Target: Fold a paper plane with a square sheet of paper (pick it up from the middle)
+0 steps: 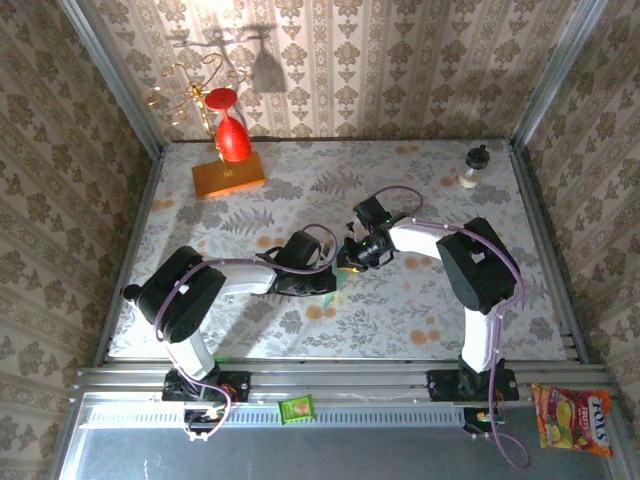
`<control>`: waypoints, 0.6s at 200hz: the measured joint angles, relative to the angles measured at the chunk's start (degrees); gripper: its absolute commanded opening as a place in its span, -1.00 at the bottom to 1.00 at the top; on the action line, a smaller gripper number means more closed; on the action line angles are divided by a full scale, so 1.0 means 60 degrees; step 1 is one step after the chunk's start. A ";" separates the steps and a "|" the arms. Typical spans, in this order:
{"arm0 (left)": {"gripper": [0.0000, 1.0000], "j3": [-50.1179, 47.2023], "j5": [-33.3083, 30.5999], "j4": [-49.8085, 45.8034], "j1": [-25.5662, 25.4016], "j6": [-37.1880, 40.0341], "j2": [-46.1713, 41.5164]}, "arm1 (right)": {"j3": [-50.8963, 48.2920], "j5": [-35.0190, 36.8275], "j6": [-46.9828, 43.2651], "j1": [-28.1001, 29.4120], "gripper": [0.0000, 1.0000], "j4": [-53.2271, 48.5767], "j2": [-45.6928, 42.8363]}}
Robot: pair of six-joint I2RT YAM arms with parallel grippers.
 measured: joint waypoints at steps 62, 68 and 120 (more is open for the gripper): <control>-1.00 -0.0087 0.0149 0.0200 -0.0022 0.0004 0.0044 | 0.0769 0.0794 -0.0368 -0.0321 -0.61 -0.0382 -0.0208; -1.00 -0.0087 0.0171 0.0200 -0.0022 0.0004 0.0047 | 0.0838 0.0882 -0.0401 -0.0328 -0.61 -0.0433 -0.0208; -1.00 -0.0087 0.0215 0.0219 -0.0076 0.0004 0.0066 | 0.1206 0.1541 -0.0663 -0.0419 -0.62 -0.0794 0.0106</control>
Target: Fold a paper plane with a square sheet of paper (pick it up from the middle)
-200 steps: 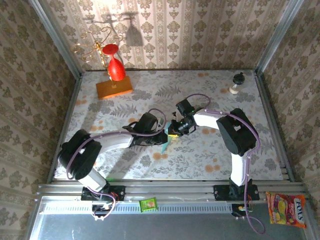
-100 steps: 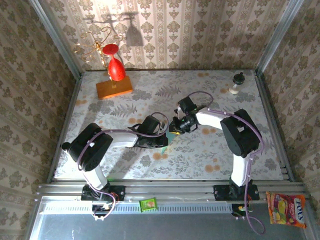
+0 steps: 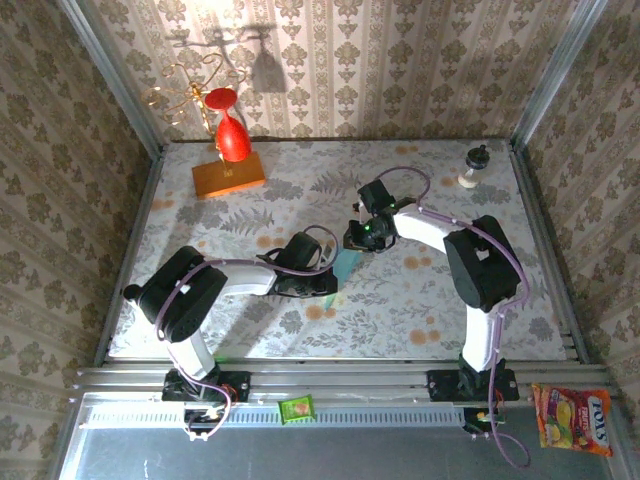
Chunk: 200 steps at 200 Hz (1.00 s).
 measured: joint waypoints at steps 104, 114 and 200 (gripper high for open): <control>-1.00 0.0000 0.0109 0.0106 -0.0069 0.0000 0.0073 | 0.0047 0.0415 -0.0237 -0.0120 -0.52 -0.0357 0.0186; -1.00 0.0000 0.0142 0.0131 -0.0069 0.0000 0.0084 | 0.0047 0.0474 -0.0284 -0.0120 -0.40 -0.0437 0.0149; -1.00 0.0000 0.0182 0.0233 -0.0120 0.0000 0.0127 | -0.0270 0.1650 -0.0495 -0.0120 0.04 -0.1016 -0.0889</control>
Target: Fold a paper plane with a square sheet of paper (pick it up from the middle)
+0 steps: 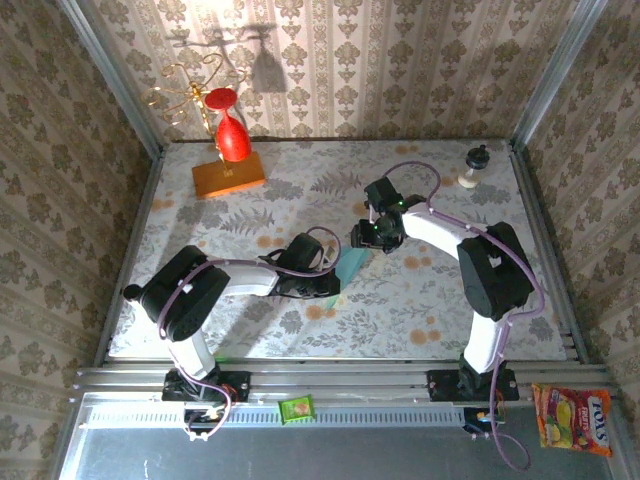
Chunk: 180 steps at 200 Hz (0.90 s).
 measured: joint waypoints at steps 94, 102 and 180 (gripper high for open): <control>-1.00 0.0000 0.0004 0.0000 0.0000 0.0000 0.0004 | -0.0022 -0.0262 -0.0069 0.0029 -0.05 -0.0215 0.0579; -1.00 0.0004 0.0004 0.0004 0.0000 0.0000 0.0004 | -0.0018 -0.0288 -0.0095 0.0029 -0.08 -0.0215 0.0619; -1.00 0.0288 0.0007 -0.0142 0.0051 0.0007 0.0004 | -0.0004 -0.0415 -0.0215 0.0025 -0.27 -0.0270 0.0849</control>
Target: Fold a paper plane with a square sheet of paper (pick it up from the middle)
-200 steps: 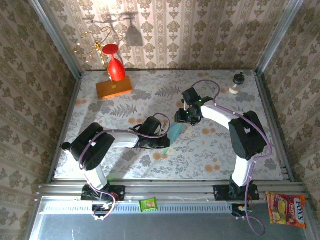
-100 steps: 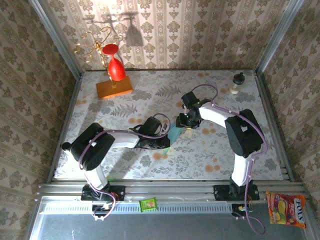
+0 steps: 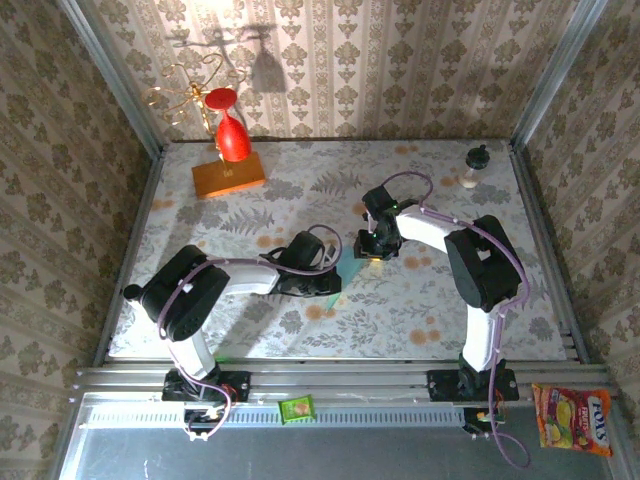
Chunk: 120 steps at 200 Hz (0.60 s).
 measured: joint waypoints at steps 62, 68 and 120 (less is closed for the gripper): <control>-0.99 0.0841 0.0066 0.0117 0.0211 0.0069 0.0270 | 0.0007 0.0040 -0.0029 -0.0036 -0.40 -0.0058 0.0026; -0.99 0.0943 0.0069 0.0124 0.0211 0.0106 0.0368 | 0.0007 0.0047 -0.0029 -0.0040 -0.40 -0.0062 0.0026; -0.99 0.1337 0.0171 0.0084 0.0211 0.0288 0.0892 | 0.0007 0.0058 -0.0029 -0.0044 -0.42 -0.0062 0.0026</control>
